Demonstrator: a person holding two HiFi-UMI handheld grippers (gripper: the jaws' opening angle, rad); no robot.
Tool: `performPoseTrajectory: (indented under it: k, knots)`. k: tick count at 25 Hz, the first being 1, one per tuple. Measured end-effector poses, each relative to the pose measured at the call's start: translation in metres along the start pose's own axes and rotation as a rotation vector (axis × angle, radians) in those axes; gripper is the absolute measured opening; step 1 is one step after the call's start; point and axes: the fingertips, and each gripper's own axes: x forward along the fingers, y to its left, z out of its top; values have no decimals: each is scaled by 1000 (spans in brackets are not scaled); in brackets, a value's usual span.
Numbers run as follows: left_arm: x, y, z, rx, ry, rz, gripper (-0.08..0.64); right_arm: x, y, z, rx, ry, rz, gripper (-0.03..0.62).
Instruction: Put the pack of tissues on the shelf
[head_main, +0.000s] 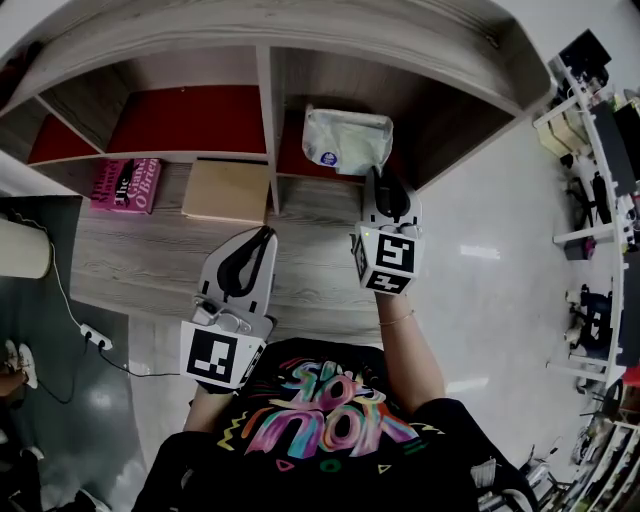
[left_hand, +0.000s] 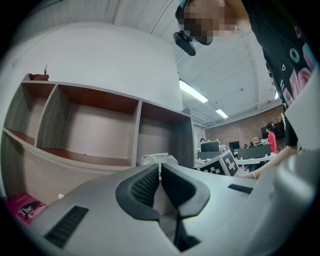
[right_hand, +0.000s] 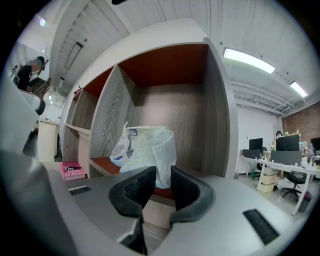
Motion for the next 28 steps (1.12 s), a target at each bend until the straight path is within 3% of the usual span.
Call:
performPoseTrajectory:
  k: [18,28]
  knots:
    - [-2,1,0,7,-6,22,34,-12,-7,7,67,-39,42,144]
    - [0,2,0,9,-6,15,34,-31,-5,35,86,-113,76,163]
